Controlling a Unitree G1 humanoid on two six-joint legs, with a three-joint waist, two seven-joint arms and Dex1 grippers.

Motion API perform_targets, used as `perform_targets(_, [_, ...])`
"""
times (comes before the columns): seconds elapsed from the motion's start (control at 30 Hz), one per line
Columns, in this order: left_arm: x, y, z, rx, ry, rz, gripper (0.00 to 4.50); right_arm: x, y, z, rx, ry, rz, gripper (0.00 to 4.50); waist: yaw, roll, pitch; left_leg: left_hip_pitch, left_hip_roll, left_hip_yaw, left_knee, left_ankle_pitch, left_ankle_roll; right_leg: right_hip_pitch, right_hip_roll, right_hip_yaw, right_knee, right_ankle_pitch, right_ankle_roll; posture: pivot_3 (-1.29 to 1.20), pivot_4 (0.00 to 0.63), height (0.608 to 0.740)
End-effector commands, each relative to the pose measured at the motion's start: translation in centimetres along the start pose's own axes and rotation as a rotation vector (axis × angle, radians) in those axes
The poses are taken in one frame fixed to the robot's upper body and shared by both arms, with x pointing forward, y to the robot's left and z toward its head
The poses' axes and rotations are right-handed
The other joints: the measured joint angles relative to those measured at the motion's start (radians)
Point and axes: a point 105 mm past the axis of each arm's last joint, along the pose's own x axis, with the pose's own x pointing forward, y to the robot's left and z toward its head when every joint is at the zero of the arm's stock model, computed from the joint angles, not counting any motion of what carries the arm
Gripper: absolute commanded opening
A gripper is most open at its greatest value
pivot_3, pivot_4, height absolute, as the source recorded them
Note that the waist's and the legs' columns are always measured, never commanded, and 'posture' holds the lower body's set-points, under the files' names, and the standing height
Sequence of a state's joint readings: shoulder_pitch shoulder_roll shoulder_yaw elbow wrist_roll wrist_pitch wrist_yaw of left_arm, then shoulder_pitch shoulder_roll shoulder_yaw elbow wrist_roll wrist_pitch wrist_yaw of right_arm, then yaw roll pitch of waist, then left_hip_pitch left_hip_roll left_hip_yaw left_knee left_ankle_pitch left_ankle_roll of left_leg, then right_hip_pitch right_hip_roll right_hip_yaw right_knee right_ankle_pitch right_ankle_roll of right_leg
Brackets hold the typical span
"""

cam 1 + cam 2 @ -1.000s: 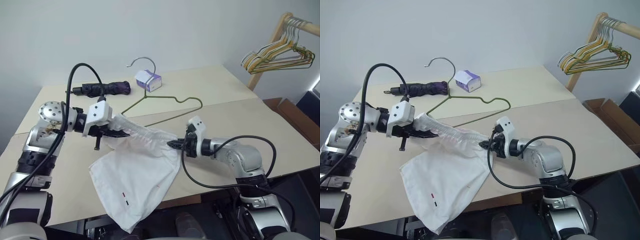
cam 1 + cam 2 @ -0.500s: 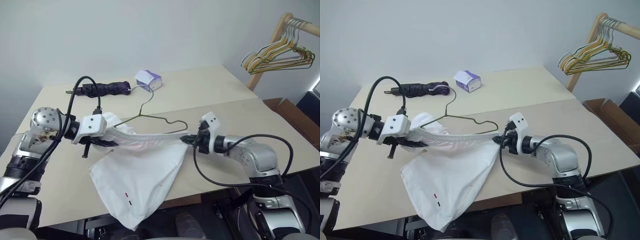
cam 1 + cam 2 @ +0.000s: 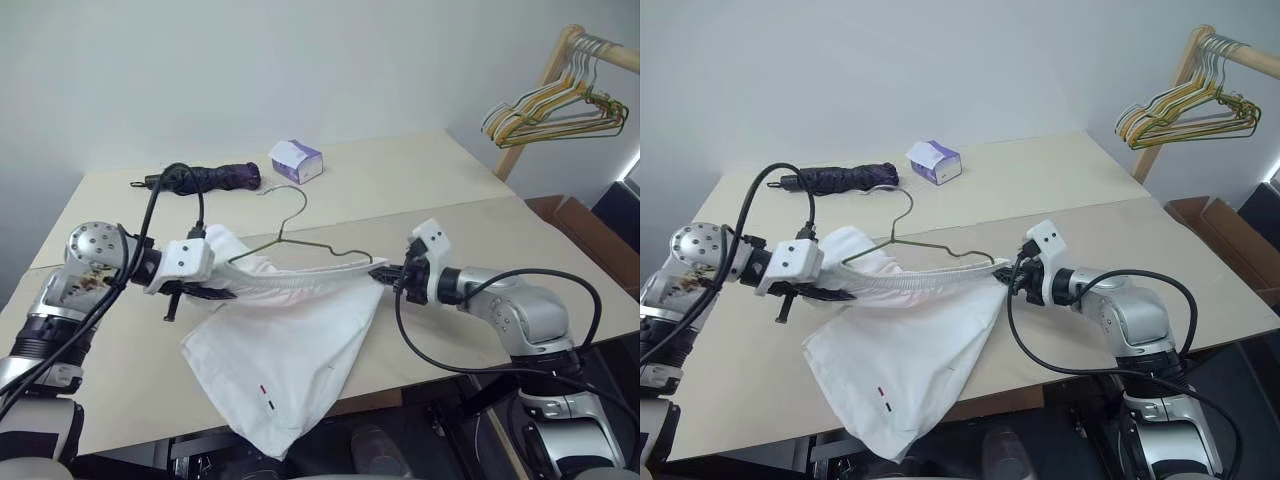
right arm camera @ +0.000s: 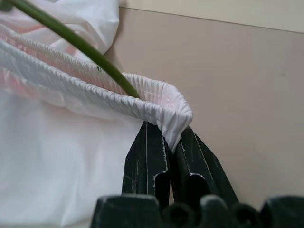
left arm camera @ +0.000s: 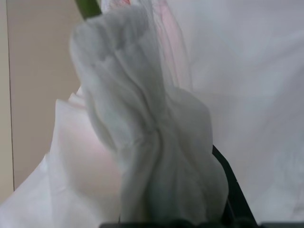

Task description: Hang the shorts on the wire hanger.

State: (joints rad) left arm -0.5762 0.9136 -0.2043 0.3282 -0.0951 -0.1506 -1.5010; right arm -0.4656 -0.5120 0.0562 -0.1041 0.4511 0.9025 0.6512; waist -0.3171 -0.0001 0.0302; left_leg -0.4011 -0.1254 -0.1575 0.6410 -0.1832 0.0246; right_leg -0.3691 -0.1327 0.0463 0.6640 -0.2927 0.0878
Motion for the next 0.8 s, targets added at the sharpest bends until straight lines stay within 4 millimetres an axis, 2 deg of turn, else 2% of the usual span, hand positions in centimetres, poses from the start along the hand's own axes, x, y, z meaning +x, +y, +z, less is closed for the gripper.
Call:
perform_targets(0.03, [-1.0, -0.9, -2.1, -0.035, 0.107, -0.045, 0.05, -2.9, -3.0, 3.4, -0.075, -0.101, -0.167, 0.03, 0.000, 0.000, 0.000, 0.000, 0.000, 0.000, 0.000, 0.000, 0.000, 0.000, 0.000, 0.000, 0.000, 0.000, 0.000, -0.30, 0.000, 0.740])
perform_targets(0.3, [0.6, -1.1, -2.7, -0.071, 0.112, -0.099, 0.05, -2.9, -0.3, 5.1, -0.205, -0.122, -0.078, 0.03, -0.001, 0.000, 0.000, -0.001, 0.000, 0.000, 0.000, 0.000, 0.000, 0.000, 0.000, 0.000, 0.000, 0.000, 0.000, -0.31, 0.000, 0.740])
perform_targets(0.43, [1.1, -1.2, -2.7, -0.067, 0.111, -0.126, 0.05, -3.0, 0.2, 5.8, -0.249, -0.135, -0.073, 0.03, -0.003, 0.000, 0.000, -0.001, 0.000, 0.000, 0.000, 0.000, 0.000, 0.000, 0.000, 0.000, 0.000, 0.000, 0.000, -0.32, 0.000, 0.740])
perform_targets(0.5, [1.5, -0.5, -2.6, -0.075, 0.092, -0.087, 0.05, -3.2, 0.7, 6.3, -0.279, -0.145, -0.059, 0.03, -0.003, 0.000, 0.000, -0.001, 0.000, 0.000, 0.000, 0.000, 0.000, 0.000, 0.000, 0.000, 0.000, 0.000, 0.000, -0.32, 0.000, 0.740])
perform_targets(0.67, [2.5, 2.0, -1.0, -0.170, -0.016, 0.043, 0.05, -3.2, 4.6, 6.6, -0.419, -0.185, 0.071, 0.03, -0.002, 0.000, 0.000, -0.002, 0.000, 0.000, 0.000, 0.000, 0.000, 0.000, 0.000, -0.001, 0.000, 0.000, 0.001, -0.32, 0.000, 0.740])
perform_targets(0.73, [2.9, 2.8, -0.3, -0.178, -0.048, 0.074, 0.05, -2.8, 5.5, 6.3, -0.440, -0.188, 0.096, 0.03, -0.002, 0.000, 0.000, -0.002, 0.000, 0.000, 0.000, 0.000, 0.000, 0.000, 0.000, -0.001, 0.000, -0.001, 0.001, -0.32, 0.000, 0.740])
perform_targets(0.8, [3.0, 3.3, 0.4, -0.158, -0.066, 0.082, 0.05, -2.1, 5.5, 5.8, -0.463, -0.170, 0.083, 0.63, -0.008, -0.001, 0.000, -0.002, 0.000, 0.000, 0.000, 0.000, 0.000, 0.000, 0.000, -0.001, 0.000, -0.001, 0.001, -0.32, 0.000, 0.740])
